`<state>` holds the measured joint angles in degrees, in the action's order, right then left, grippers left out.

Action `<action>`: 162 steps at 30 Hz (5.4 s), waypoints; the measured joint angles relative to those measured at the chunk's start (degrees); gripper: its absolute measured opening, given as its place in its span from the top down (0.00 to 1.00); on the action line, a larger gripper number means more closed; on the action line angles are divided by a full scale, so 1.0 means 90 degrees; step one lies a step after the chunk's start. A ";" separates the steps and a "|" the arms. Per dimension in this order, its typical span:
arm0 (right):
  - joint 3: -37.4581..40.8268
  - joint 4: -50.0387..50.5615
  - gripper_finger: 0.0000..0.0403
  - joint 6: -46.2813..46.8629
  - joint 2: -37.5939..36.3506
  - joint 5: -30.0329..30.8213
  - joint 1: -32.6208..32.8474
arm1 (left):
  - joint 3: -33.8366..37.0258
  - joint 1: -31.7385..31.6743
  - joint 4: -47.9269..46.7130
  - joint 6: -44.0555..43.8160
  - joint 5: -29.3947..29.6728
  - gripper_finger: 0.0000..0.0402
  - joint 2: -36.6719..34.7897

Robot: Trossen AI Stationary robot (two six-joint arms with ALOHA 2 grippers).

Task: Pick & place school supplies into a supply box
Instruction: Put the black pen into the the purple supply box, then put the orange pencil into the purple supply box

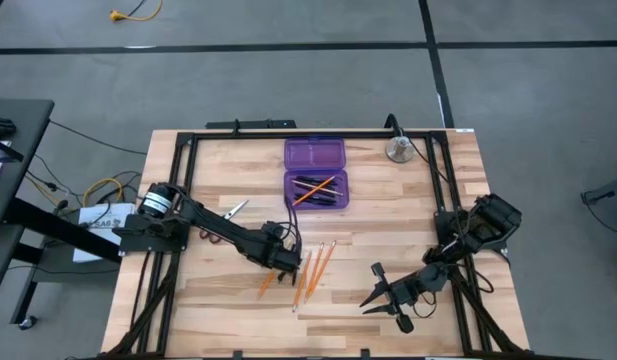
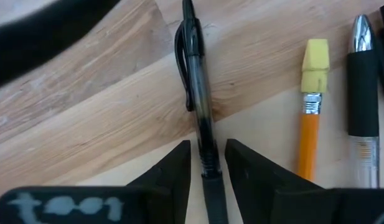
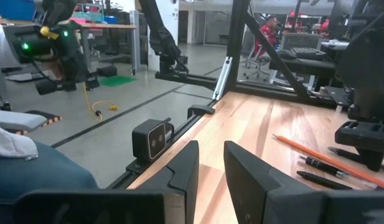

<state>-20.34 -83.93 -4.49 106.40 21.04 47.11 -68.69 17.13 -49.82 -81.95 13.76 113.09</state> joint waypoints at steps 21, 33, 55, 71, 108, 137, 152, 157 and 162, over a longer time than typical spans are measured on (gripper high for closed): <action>-0.0002 0.0018 0.82 0.0000 0.0001 0.0002 0.0000 | -0.0718 0.0112 -0.1520 -0.1092 0.1440 0.96 0.0142; -0.0005 0.0035 0.82 -0.0014 0.0001 0.0001 0.0000 | -0.1877 0.0083 -0.2652 -0.0253 0.2686 0.95 0.0132; -0.0005 0.0144 0.82 -0.0049 -0.0001 0.0002 -0.0219 | -0.3385 -0.2135 -0.0154 0.7261 0.2046 0.96 0.0161; -0.0005 0.0244 0.82 -0.0045 0.0000 0.0000 -0.0216 | -0.3385 -0.2245 0.0497 0.8398 0.2356 0.70 0.0161; -0.0017 0.0342 0.82 0.0344 0.0001 -0.0018 -0.0246 | -0.3384 0.1646 -0.0592 0.0560 0.0288 0.66 0.0570; -0.0270 0.0807 0.82 0.0566 0.0084 -0.0024 -0.0376 | -0.2237 0.1524 -0.2312 -0.0040 -0.0710 0.66 0.0776; -0.0270 0.0807 0.82 0.0556 0.0084 -0.0022 -0.0376 | -0.1962 0.1520 -0.1936 0.0020 -0.0738 0.66 0.0721; -0.0270 0.0805 0.82 0.0556 0.0084 -0.0024 -0.0376 | -0.1962 0.1520 -0.1965 -0.0107 -0.0738 0.66 0.0715; -0.0270 0.0807 0.82 0.0556 0.0084 -0.0022 -0.0376 | -0.1962 0.1519 -0.1820 -0.0211 -0.0640 0.66 0.0715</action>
<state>-22.76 -76.67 0.51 107.15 20.84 43.72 -86.35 30.79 -66.20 -83.85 8.00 119.52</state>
